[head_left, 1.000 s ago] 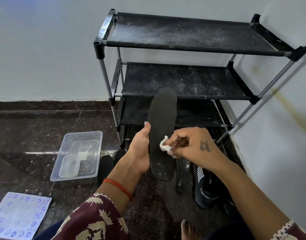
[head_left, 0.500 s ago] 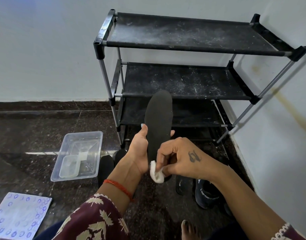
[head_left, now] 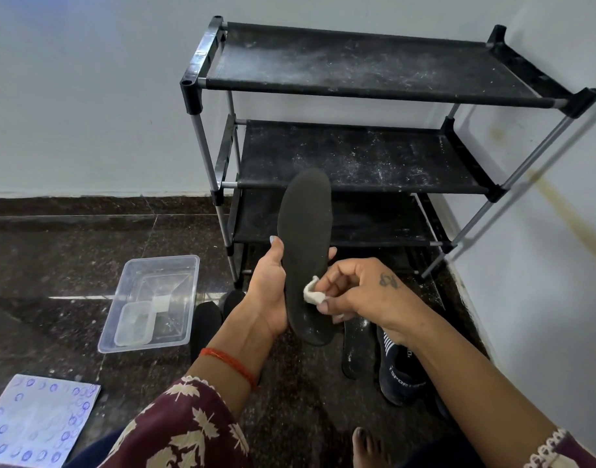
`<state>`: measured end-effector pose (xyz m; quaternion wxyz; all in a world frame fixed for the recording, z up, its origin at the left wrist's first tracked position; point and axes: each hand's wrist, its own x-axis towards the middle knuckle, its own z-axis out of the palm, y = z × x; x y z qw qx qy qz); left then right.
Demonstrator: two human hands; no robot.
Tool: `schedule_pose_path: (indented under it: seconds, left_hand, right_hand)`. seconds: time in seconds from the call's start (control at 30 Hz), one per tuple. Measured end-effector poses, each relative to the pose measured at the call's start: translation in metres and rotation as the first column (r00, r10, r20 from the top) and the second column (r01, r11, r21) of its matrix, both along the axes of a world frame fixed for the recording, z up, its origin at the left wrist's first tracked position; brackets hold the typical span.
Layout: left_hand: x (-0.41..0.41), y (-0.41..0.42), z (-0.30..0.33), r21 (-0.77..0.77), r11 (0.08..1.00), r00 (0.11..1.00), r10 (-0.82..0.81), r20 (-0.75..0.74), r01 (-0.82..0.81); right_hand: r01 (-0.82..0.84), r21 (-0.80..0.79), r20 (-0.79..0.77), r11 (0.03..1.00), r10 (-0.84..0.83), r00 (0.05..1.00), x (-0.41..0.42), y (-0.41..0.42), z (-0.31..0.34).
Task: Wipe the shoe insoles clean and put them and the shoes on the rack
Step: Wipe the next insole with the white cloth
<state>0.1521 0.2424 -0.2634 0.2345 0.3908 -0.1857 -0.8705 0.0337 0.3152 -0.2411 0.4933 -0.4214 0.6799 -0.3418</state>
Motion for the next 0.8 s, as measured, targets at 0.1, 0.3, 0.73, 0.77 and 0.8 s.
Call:
schedule_pose_path:
  seconds: [0.1, 0.3, 0.73, 0.77, 0.8]
  left_hand:
    - [-0.002, 0.001, -0.003, -0.007, 1.0, 0.999, -0.019, -0.025, 0.019]
    - [-0.005, 0.004, -0.006, -0.051, 0.997, 0.998, -0.056, -0.008, 0.055]
    - [-0.003, -0.001, -0.013, -0.012, 1.0, 0.987, 0.002, -0.162, -0.004]
    - [-0.003, 0.0, -0.012, -0.033, 0.999, 0.985, -0.003, -0.171, -0.003]
    - [-0.003, 0.0, -0.011, -0.05, 0.999, 0.984, -0.009, -0.178, 0.0]
  right_hand:
    - [0.123, -0.086, -0.03, 0.989, -0.126, 0.992, 0.002, -0.002, 0.0]
    - [-0.033, -0.196, -0.419, 0.98, -0.053, 0.906, 0.007, -0.003, -0.002]
    - [-0.354, -0.338, -0.638, 0.872, 0.064, 0.768, -0.015, -0.002, -0.005]
    - [-0.286, -0.386, -0.627, 0.877, -0.022, 0.779, -0.015, -0.003, -0.007]
    - [-0.225, -0.426, -0.592, 0.876, -0.082, 0.802, -0.013, -0.004, -0.008]
